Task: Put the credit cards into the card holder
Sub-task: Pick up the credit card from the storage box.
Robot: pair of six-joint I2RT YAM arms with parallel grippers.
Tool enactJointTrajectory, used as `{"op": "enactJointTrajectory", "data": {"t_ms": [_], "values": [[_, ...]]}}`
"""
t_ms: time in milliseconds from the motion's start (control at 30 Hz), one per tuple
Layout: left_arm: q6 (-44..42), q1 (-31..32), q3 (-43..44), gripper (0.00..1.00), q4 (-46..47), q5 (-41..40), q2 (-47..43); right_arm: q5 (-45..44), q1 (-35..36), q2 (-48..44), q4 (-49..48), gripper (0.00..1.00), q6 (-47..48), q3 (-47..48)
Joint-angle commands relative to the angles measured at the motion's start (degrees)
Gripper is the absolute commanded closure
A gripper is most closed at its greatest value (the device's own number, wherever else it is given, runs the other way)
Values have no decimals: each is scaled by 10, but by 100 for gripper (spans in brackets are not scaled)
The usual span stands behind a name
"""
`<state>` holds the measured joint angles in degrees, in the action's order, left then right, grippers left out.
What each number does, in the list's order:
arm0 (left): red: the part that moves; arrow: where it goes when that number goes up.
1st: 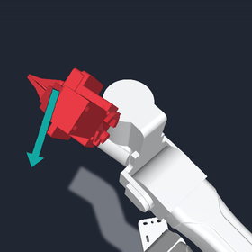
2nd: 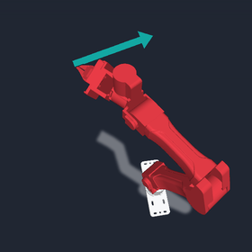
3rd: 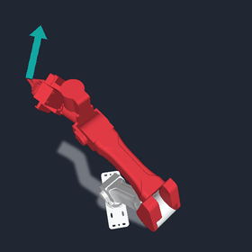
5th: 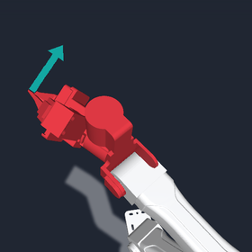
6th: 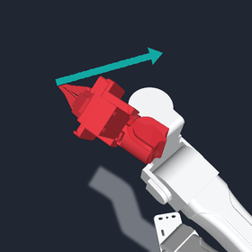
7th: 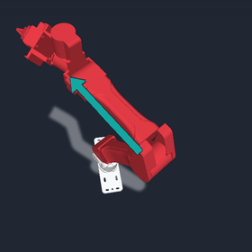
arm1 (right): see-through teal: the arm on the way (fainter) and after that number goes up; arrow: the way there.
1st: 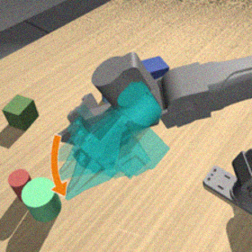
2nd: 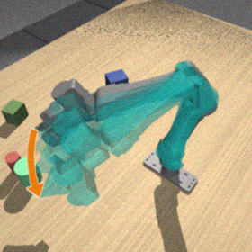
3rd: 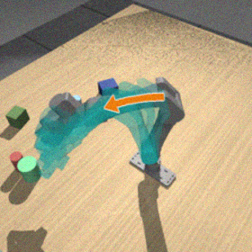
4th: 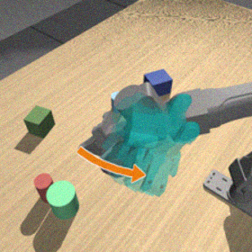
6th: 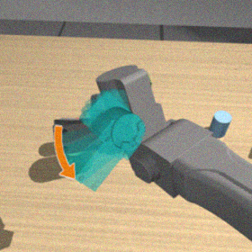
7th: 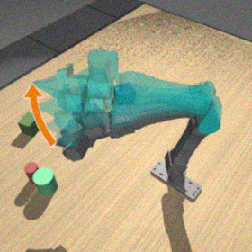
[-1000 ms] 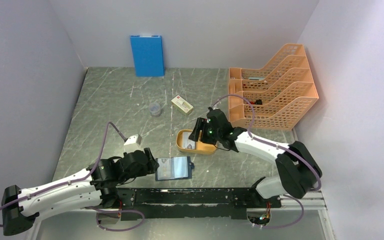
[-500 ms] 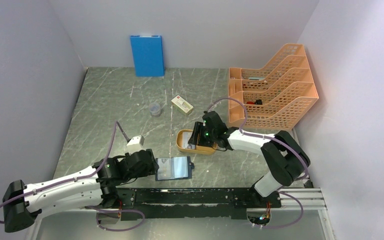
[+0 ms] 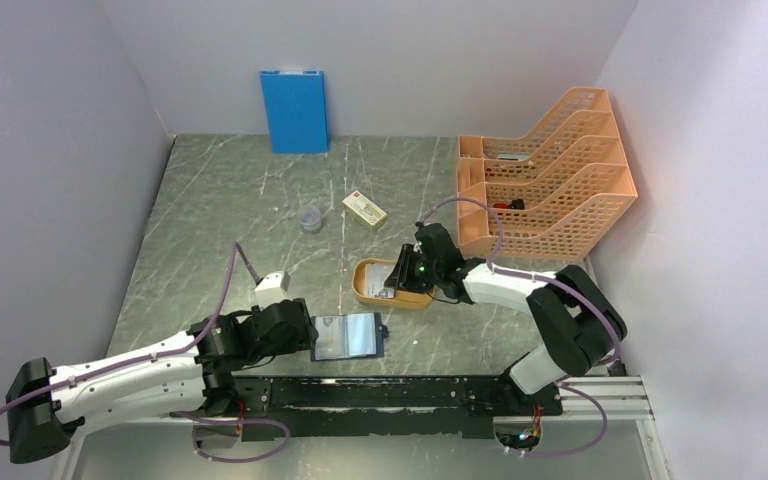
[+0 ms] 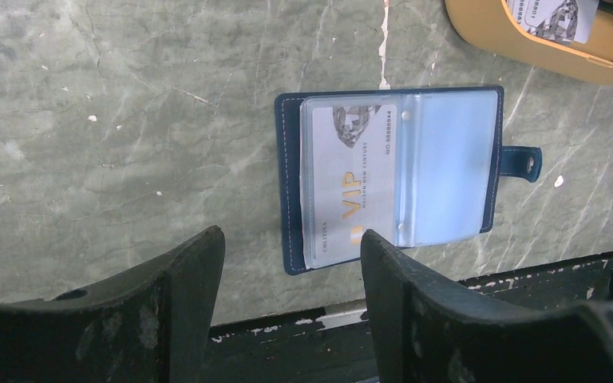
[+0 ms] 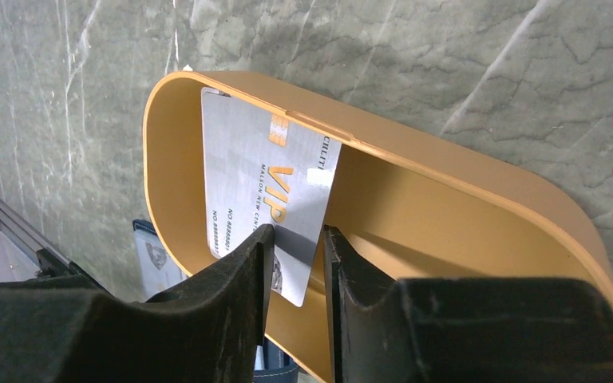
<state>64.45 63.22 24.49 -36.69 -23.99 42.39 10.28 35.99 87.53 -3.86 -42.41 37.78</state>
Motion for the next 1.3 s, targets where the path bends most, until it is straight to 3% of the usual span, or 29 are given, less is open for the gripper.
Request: {"op": "enactJointTrajectory", "data": {"t_ms": [0, 167, 533, 633, 1000, 1267], "values": [[0, 1, 6, 32, 17, 5, 2, -5, -10, -9, 3, 68, 6, -19], [1, 1, 6, 32, 20, 5, 5, -1, -14, -24, -1, 69, 0, -23], [1, 1, 4, 32, 17, 3, -3, -2, -15, -45, 23, 100, -19, -13], [1, 1, 5, 33, 16, 3, -4, 3, -15, -54, 36, 100, -27, -5], [2, 1, 29, 32, -18, -25, -26, 35, -25, -164, 285, 100, -146, 90], [2, 1, 62, 33, -45, -41, -27, 220, -50, -227, 213, 100, -314, 41]]}}
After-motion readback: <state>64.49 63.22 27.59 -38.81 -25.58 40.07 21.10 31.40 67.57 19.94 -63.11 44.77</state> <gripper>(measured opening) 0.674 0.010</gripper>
